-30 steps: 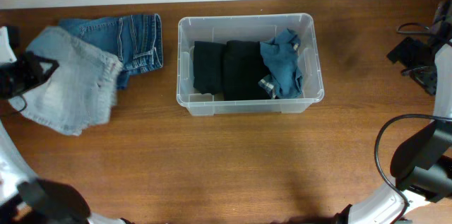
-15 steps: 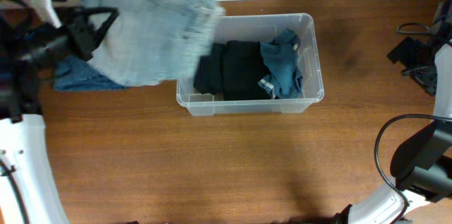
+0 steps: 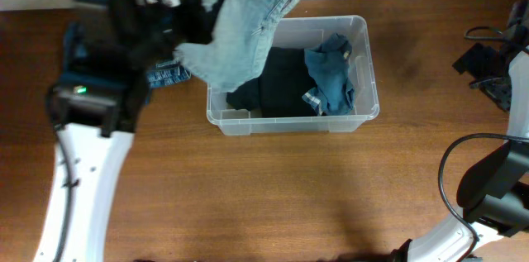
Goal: Pack container
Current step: 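Lift the light-grey jeans and carry it right over the container, then lower the light-grey jeans into the container and release it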
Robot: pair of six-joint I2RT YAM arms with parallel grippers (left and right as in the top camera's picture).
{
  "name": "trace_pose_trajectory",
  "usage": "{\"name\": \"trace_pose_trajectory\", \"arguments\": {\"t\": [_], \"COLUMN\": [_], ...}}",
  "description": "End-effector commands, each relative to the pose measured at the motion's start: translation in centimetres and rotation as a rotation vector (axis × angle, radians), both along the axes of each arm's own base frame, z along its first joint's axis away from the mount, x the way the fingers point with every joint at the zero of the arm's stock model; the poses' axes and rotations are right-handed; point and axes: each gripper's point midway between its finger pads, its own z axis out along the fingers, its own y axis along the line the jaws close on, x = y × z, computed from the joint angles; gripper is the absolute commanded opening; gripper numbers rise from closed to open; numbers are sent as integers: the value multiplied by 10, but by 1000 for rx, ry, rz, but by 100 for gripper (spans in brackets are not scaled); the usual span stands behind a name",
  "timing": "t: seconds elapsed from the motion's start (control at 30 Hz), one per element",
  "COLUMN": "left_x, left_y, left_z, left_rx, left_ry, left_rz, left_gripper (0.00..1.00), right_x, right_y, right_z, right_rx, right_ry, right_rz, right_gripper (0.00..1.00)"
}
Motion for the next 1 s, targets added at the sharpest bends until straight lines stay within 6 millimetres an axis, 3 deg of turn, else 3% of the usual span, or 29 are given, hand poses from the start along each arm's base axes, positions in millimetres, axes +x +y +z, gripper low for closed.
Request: {"name": "trace_pose_trajectory", "arguments": {"t": [0.0,0.23,0.47,0.67,0.8,0.97], "left_x": [15,30,54,59,49,43], "left_y": [-13,-74,-106,-124,-144,-162], "left_z": [12,-17,-60,-88,-83,-63], "left_rx": [-17,0,-70,-88,-108,-158], "left_ry": [-44,-35,79,159,145,82], "left_rz": [128,108,141,138,101,62], "left_gripper": [0,0,1,1,0,1], "right_x": [-2,-2,-2,-2,-2,-2], "right_y": [-2,-2,-2,-2,-2,-2], "right_z": [-1,-1,-1,-1,-1,-1], "right_rx": [-7,-7,-7,-7,-7,-7], "right_ry": [5,5,5,5,5,5], "right_rz": [-16,-16,-16,-16,-16,-16], "right_gripper": [98,98,98,98,98,98]}}
